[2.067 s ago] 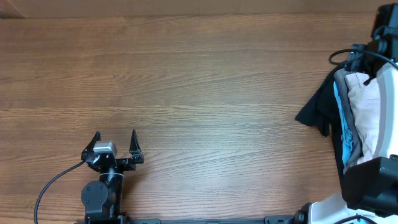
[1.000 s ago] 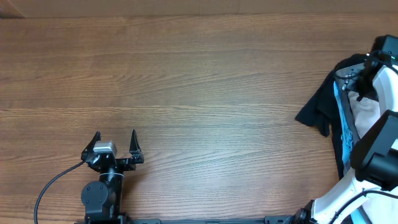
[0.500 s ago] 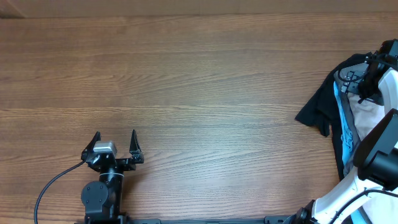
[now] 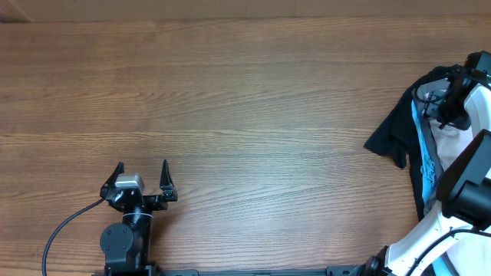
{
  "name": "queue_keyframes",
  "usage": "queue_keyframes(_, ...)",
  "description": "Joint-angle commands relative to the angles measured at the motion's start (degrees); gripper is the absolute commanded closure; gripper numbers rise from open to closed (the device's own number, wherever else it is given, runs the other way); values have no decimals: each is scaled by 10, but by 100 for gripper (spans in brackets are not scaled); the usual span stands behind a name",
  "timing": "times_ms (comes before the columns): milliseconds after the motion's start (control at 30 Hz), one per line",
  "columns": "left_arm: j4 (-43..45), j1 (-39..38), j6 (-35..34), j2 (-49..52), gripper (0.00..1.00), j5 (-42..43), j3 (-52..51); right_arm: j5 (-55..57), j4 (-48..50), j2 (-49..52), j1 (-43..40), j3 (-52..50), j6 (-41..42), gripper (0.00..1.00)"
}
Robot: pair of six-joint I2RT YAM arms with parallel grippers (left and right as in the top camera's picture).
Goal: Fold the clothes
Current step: 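Grasp the khaki shorts waistband with the right gripper, then drag the khaki shorts left onto the open table with the right gripper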
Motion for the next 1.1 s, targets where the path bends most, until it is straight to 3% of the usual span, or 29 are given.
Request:
queue_keyframes(0, 0, 4, 7, -5, 0, -4, -3, -6, 2, 6, -1, -3, 4, 59)
queue_keyframes(33, 0, 4, 7, -5, 0, -4, -3, -8, 2, 6, -1, -3, 8, 75)
queue_keyframes(133, 0, 4, 7, -5, 0, -4, -3, -32, 0, 6, -1, 8, 8, 96)
queue_keyframes(467, 0, 4, 7, -5, 0, -4, -3, -63, -119, -25, 4, 133, 23, 96)
queue_keyframes(867, 0, 4, 7, -5, 0, -4, -3, -391, -173, -60, 96, 200, 24, 96)
queue_keyframes(1067, 0, 4, 7, -5, 0, -4, -3, -430, -177, -59, 187, 200, 37, 91)
